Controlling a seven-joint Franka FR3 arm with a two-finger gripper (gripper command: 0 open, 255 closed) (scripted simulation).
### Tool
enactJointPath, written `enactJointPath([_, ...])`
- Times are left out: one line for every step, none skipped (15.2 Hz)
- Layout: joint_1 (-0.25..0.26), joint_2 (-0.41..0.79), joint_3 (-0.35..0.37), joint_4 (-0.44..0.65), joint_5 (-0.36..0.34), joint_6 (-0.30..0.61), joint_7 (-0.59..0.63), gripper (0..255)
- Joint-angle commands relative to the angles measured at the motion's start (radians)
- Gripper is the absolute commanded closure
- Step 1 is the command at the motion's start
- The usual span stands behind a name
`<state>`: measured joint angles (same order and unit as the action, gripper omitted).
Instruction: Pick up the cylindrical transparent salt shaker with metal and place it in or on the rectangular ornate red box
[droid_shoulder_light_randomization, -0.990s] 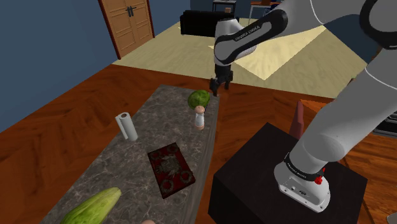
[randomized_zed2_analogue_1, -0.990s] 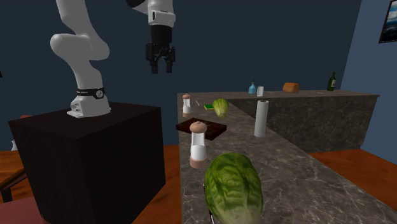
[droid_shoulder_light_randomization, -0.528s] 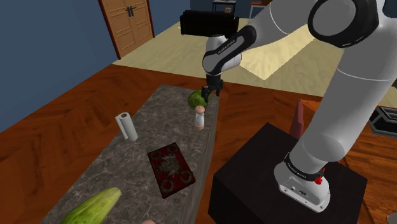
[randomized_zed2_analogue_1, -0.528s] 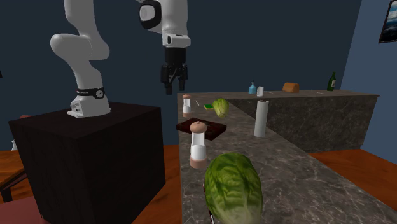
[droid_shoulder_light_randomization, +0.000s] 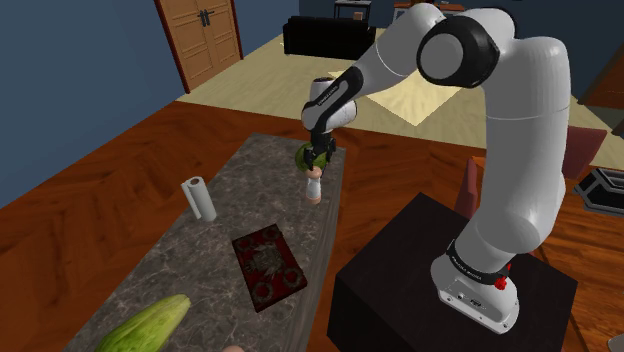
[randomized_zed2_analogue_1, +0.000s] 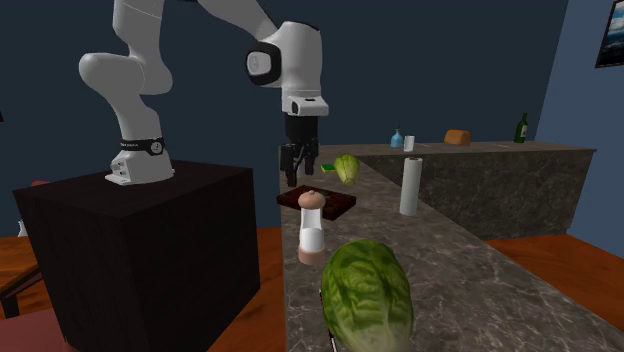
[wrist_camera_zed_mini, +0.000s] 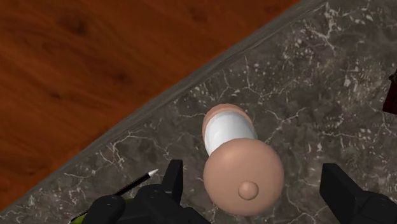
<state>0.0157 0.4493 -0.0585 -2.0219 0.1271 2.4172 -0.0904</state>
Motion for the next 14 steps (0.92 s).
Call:
enactJointPath([-0.003, 0.051, 0.006, 0.039, 0.01, 0.012, -0.003, 0])
enactJointPath([-0.003, 0.061, 0.007, 0.039, 0.012, 0.023, -0.004, 0])
enactJointPath([-0.004, 0.071, 0.009, 0.039, 0.013, 0.033, -0.005, 0])
enactJointPath([-0.004, 0.081, 0.01, 0.039, 0.015, 0.043, -0.006, 0])
enactJointPath([-0.004, 0.091, 0.011, 0.039, 0.016, 0.052, -0.007, 0])
enactJointPath([-0.005, 0.102, 0.012, 0.04, 0.018, 0.062, -0.008, 0])
enactJointPath([-0.005, 0.112, 0.013, 0.041, 0.019, 0.072, -0.009, 0])
enactJointPath([-0.005, 0.129, 0.015, 0.042, 0.022, 0.087, -0.01, 0])
enactJointPath([-0.005, 0.129, 0.015, 0.042, 0.022, 0.087, -0.01, 0])
enactJointPath([-0.005, 0.129, 0.016, 0.042, 0.022, 0.087, -0.01, 0])
enactJointPath([-0.005, 0.129, 0.016, 0.042, 0.022, 0.087, -0.01, 0])
enactJointPath([-0.005, 0.129, 0.016, 0.042, 0.022, 0.087, -0.01, 0])
enactJointPath([-0.005, 0.129, 0.016, 0.042, 0.022, 0.087, -0.01, 0])
enactJointPath([-0.005, 0.129, 0.016, 0.042, 0.022, 0.087, -0.01, 0])
